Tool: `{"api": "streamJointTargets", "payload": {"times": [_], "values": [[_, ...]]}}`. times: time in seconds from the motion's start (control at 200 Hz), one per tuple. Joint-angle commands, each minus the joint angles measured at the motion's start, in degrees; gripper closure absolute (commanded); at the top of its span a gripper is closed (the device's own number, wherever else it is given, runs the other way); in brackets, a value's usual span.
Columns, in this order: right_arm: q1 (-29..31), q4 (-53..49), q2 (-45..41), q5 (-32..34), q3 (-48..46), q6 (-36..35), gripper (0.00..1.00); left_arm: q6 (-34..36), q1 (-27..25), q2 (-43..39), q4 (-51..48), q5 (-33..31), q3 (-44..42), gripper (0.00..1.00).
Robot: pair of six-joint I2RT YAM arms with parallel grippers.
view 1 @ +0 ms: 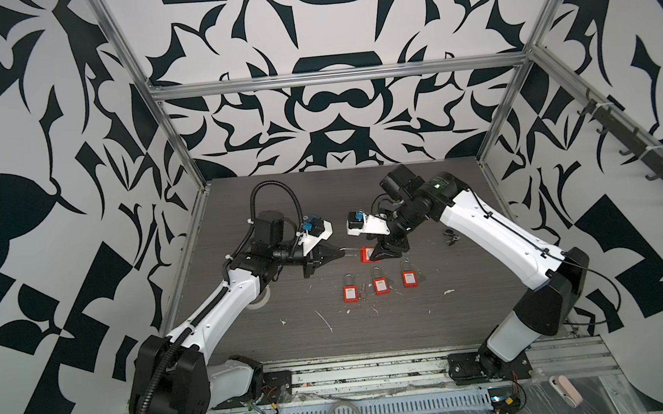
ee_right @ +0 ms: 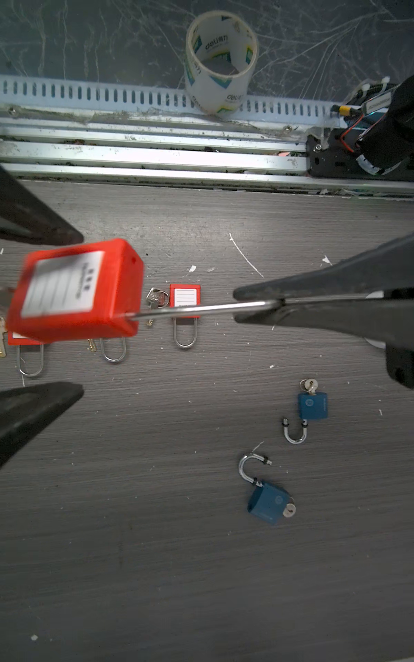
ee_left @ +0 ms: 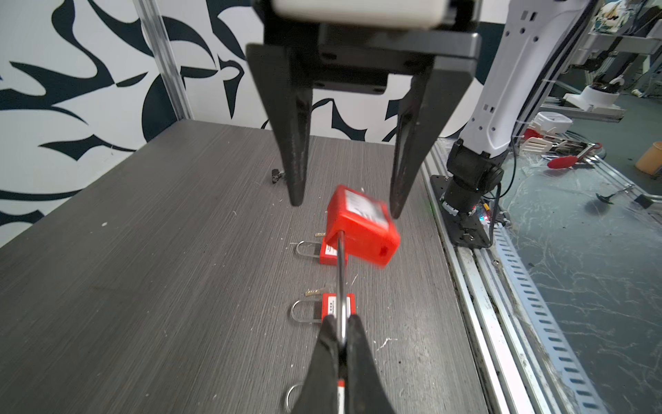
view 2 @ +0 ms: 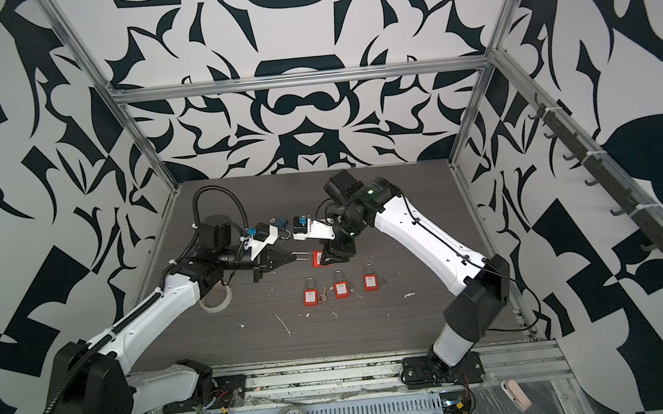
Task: Lock with the key
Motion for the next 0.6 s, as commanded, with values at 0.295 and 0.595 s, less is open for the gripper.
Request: {"api": "streamJointTargets", "payload": {"times": [0.295,0.595], "values": [[-0.1,-2.58,0.59,0.81,1.64,-1.27,0.39,-2.55,-1.95,-1.19,4.24,2.91,-0.32,1.0],[-0.1,-4.78,0.76,-0.15,1.58,-2.97,0.57,-3.89,-2.16,-1.42,5.71,3.83,-0.38,1.0]]}}
